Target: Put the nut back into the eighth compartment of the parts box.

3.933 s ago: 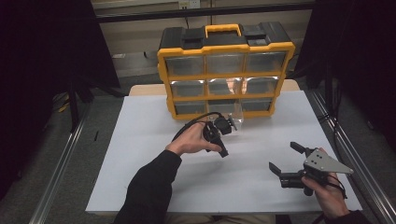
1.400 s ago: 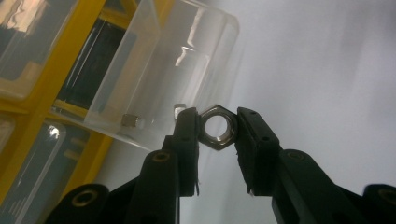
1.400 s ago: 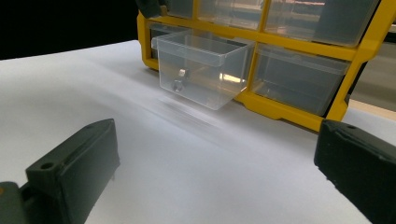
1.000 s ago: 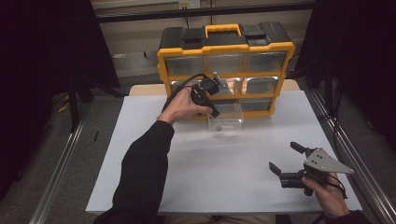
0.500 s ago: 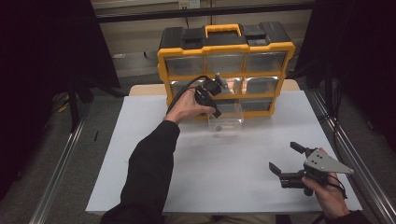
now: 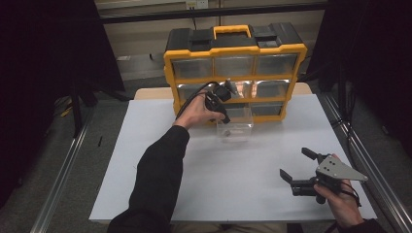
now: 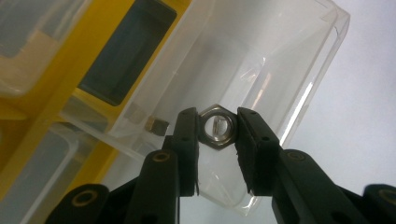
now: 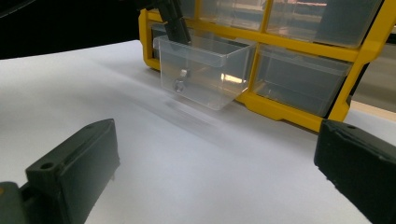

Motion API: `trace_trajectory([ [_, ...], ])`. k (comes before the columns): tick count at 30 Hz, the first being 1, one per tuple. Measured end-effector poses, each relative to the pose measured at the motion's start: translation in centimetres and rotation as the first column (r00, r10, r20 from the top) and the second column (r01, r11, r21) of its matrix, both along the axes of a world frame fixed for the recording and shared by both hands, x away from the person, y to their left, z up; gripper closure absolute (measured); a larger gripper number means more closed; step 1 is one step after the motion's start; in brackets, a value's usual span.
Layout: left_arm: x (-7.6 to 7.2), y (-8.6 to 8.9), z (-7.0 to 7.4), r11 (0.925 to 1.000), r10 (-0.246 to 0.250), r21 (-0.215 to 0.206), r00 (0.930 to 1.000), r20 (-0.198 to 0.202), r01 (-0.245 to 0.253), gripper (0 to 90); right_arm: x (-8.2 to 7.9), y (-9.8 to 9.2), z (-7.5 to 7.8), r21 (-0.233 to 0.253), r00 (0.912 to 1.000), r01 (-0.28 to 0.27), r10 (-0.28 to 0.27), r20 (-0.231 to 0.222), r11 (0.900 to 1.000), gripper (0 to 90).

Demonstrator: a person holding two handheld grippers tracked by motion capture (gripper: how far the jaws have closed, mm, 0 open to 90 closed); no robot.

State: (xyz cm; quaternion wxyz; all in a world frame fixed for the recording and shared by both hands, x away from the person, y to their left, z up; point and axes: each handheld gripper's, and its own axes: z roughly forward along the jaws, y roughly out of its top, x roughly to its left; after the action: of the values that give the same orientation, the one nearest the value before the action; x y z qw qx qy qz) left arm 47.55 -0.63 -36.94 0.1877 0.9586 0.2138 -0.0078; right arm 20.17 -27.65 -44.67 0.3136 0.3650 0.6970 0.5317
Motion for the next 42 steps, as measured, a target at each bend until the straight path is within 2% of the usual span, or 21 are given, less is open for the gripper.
trace_trajectory([
  [2,0.1,0.0,-0.1,1.0,0.0,0.001,1.0,0.004,0.0,70.2,0.0,0.0,0.0,0.0,1.0,0.0,0.0,-0.001,1.0,0.0],
  [3,-0.2,-0.1,-0.3,0.9987,0.049,-0.012,0.9987,-0.016,-0.049,70.2,0.0,0.0,0.0,0.0,1.0,0.002,-0.002,0.0,1.0,0.0],
  [5,0.2,0.0,-0.4,1.0,-0.003,0.003,1.0,0.003,0.003,70.1,0.0,0.0,0.0,-0.001,1.0,0.001,-0.001,0.001,1.0,0.0],
  [6,-0.1,-0.1,-0.5,0.9992,0.038,-0.008,0.999,-0.022,-0.038,70.1,0.0,0.0,0.0,-0.001,1.0,-0.001,0.001,0.0,1.0,0.0],
  [8,0.2,0.0,-0.7,0.9999,-0.012,0.006,0.9999,-0.01,0.012,70.1,0.0,0.0,0.0,0.0,1.0,0.0,0.0,0.0,1.0,0.0],
  [9,-0.1,-0.1,-0.8,0.9995,0.032,-0.005,0.9991,-0.028,-0.032,70.1,0.0,0.0,0.0,0.0,1.0,-0.001,0.001,-0.001,1.0,0.0],
  [10,0.2,-0.1,-0.7,0.9994,-0.01,0.033,0.9998,-0.017,0.011,70.1,0.0,0.0,0.0,0.0,1.0,-0.001,0.001,-0.001,1.0,0.0],
  [14,0.0,-0.4,-1.1,0.9997,0.02,0.012,0.9996,-0.022,-0.02,70.1,0.0,0.0,0.0,0.001,1.0,-0.002,0.002,0.003,1.0,0.0],
  [16,0.3,-0.3,-1.1,0.999,-0.02,0.04,0.9997,-0.013,0.02,70.1,0.0,0.0,0.0,0.002,1.0,0.0,0.0,-0.001,1.0,0.0],
  [17,0.0,-0.5,-1.4,0.9997,0.017,0.016,0.9996,-0.024,-0.016,70.1,0.0,0.0,0.0,0.002,1.0,0.0,0.0,-0.001,1.0,0.0],
  [19,0.0,-0.7,-1.6,0.9995,0.024,0.02,0.9995,-0.023,-0.023,70.1,0.0,0.0,0.0,0.003,1.0,-0.002,0.002,-0.001,1.0,0.0],
  [20,0.3,-0.6,-1.5,0.9986,-0.009,0.053,0.9999,-0.014,0.009,70.1,0.0,0.0,0.0,0.001,1.0,-0.001,0.001,0.001,1.0,0.0],
  [22,0.4,-0.5,-1.6,0.9983,-0.018,0.056,0.9997,-0.014,0.019,70.1,0.0,0.0,0.0,0.002,1.0,-0.003,0.003,0.0,1.0,0.0],
  [27,0.2,-0.6,-1.7,0.9992,0.002,0.04,1.0,-0.009,-0.002,70.0,0.0,0.0,0.0,0.002,1.0,-0.003,0.003,0.0,1.0,0.0],
  [28,-0.1,-0.8,-1.8,0.9992,0.039,0.009,0.9991,-0.014,-0.039,70.0,0.0,0.0,0.0,0.003,1.0,-0.003,0.003,0.0,1.0,0.0],
  [31,0.3,-0.6,-1.5,0.9977,-0.023,0.064,0.9997,-0.005,0.023,69.9,0.0,0.0,0.0,0.004,1.0,-0.002,0.002,-0.002,1.0,0.0],
  [33,0.2,-0.6,-1.5,0.9983,-0.022,0.055,0.9997,-0.007,0.022,69.7,0.0,0.0,0.0,0.002,1.0,-0.003,0.003,0.0,1.0,0.0],
  [34,0.0,-0.6,-1.6,0.9997,0.005,0.024,1.0,-0.008,-0.005,69.6,0.0,0.0,0.0,0.002,1.0,-0.002,0.002,0.0,1.0,0.0],
  [38,0.0,-0.5,-1.5,0.9998,0.011,0.014,0.9999,-0.006,-0.011,69.3,0.0,0.0,0.0,0.002,1.0,-0.002,0.002,-0.001,1.0,0.0],
  [39,0.1,-0.4,-1.3,0.9997,-0.013,0.018,0.9999,-0.003,0.013,69.2,0.0,0.0,0.0,0.002,1.0,-0.002,0.002,0.0,1.0,0.0],
  [42,0.0,-0.2,-1.2,0.9999,0.013,-0.011,0.9999,-0.002,-0.013,66.6,0.0,0.0,0.0,0.0,1.0,0.002,-0.002,-0.004,1.0,0.0],
])
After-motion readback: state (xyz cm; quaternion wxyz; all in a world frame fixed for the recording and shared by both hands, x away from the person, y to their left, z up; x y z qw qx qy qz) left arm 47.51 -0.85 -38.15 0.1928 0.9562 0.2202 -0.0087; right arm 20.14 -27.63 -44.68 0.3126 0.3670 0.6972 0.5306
